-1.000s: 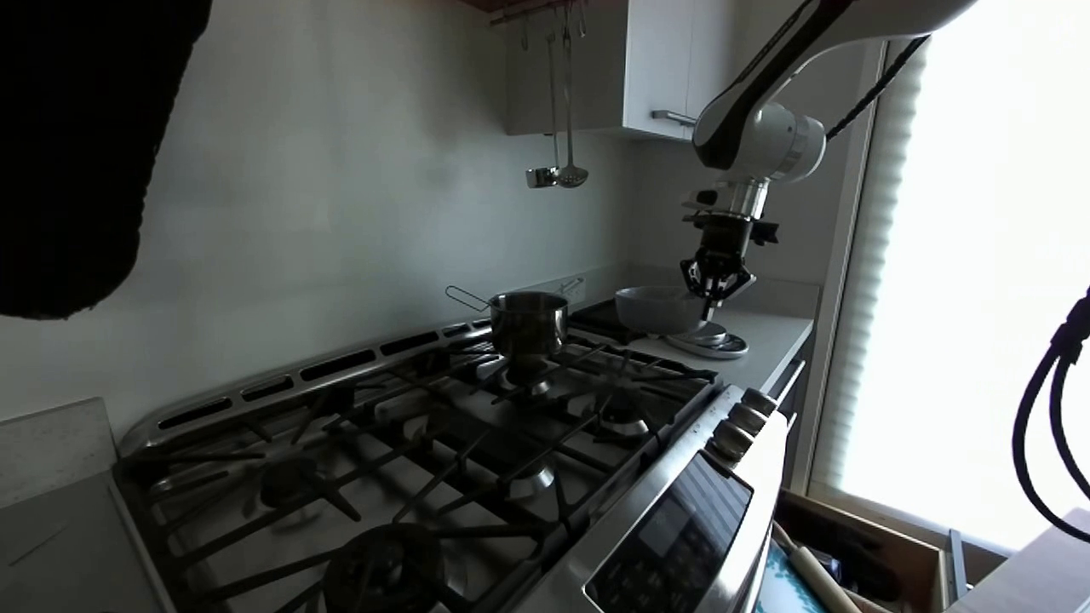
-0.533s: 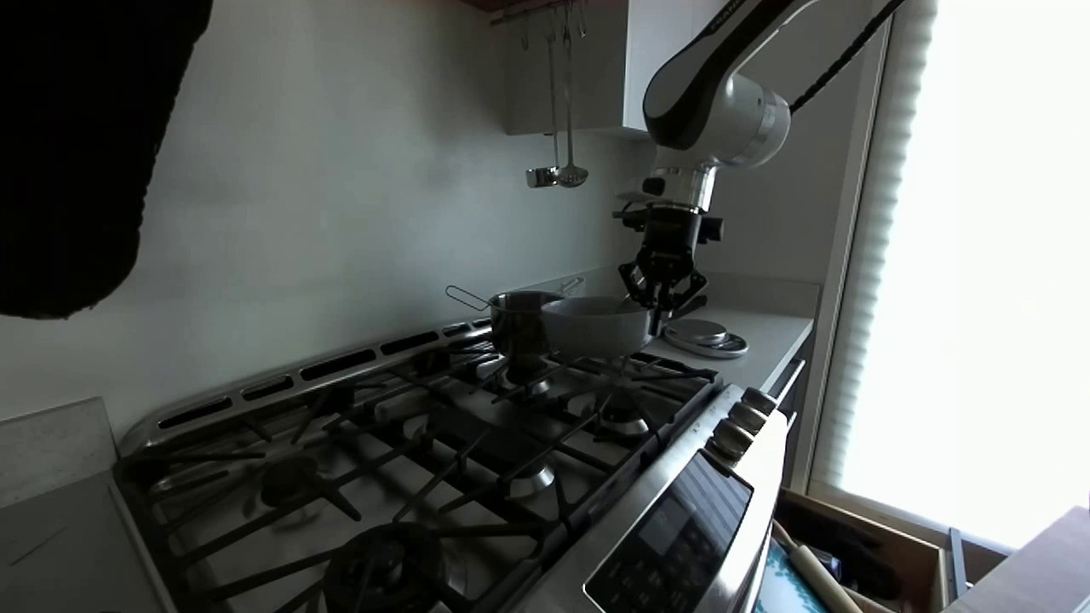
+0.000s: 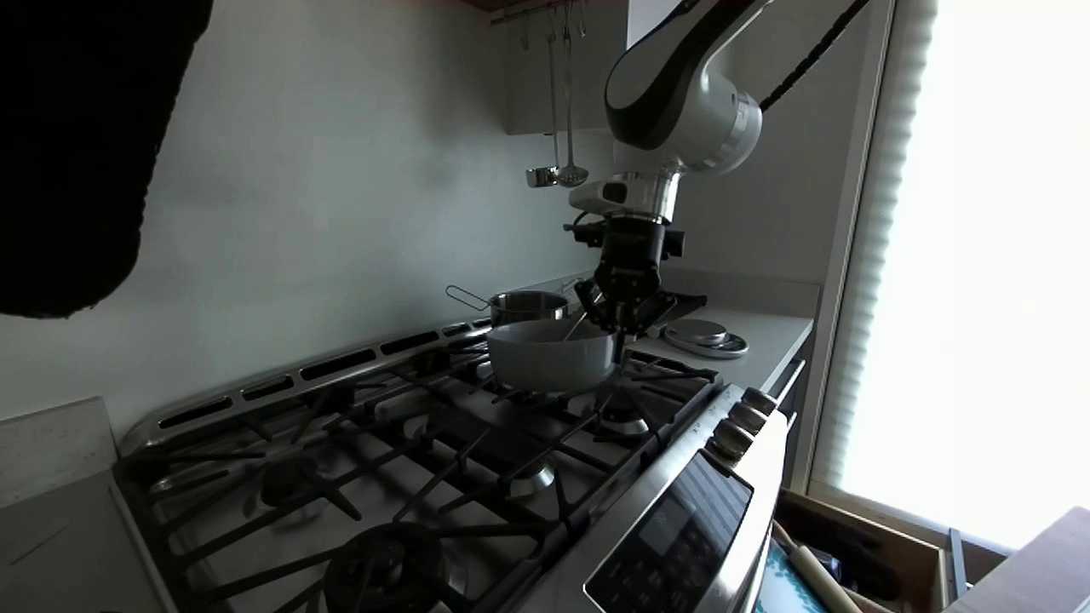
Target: Put the grey bowl on the stove, then remove the serve spoon from the bowl
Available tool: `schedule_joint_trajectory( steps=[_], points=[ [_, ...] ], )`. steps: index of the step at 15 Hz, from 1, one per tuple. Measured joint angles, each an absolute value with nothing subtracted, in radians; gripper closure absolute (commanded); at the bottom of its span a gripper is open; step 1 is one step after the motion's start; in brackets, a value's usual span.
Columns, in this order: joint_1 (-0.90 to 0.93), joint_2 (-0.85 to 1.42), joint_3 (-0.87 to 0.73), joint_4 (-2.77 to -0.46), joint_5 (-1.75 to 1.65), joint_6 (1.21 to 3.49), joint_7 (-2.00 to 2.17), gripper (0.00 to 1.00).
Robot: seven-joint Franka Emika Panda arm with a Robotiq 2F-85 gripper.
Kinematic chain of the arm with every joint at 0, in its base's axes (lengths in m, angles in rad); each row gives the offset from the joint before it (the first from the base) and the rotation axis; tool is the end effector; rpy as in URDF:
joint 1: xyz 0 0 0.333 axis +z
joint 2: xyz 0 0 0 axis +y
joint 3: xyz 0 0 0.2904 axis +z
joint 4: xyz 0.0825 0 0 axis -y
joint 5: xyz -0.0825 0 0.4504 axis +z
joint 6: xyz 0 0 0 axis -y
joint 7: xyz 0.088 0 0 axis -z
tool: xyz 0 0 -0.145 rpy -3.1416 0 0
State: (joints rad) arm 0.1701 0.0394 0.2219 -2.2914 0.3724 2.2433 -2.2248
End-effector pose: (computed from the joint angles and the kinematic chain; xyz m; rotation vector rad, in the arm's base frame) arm 0.5045 0.2326 0.2209 -1.0852 -2.6743 -0.2570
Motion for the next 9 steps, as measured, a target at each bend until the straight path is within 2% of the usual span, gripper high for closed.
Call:
schedule_joint_trajectory(
  steps=[2,3,6,7,9],
  points=[
    [0.173,0.052,0.223,-2.297,0.373,2.231,-2.244,0.98],
    [0.172,0.057,0.222,-2.304,0.374,2.23,-2.261,0.93],
    [0.166,0.069,0.216,-2.313,0.377,2.231,-2.289,0.93],
    [0.165,0.07,0.215,-2.313,0.378,2.231,-2.294,0.98],
    [0.165,0.072,0.214,-2.313,0.378,2.231,-2.296,0.98]
  ],
)
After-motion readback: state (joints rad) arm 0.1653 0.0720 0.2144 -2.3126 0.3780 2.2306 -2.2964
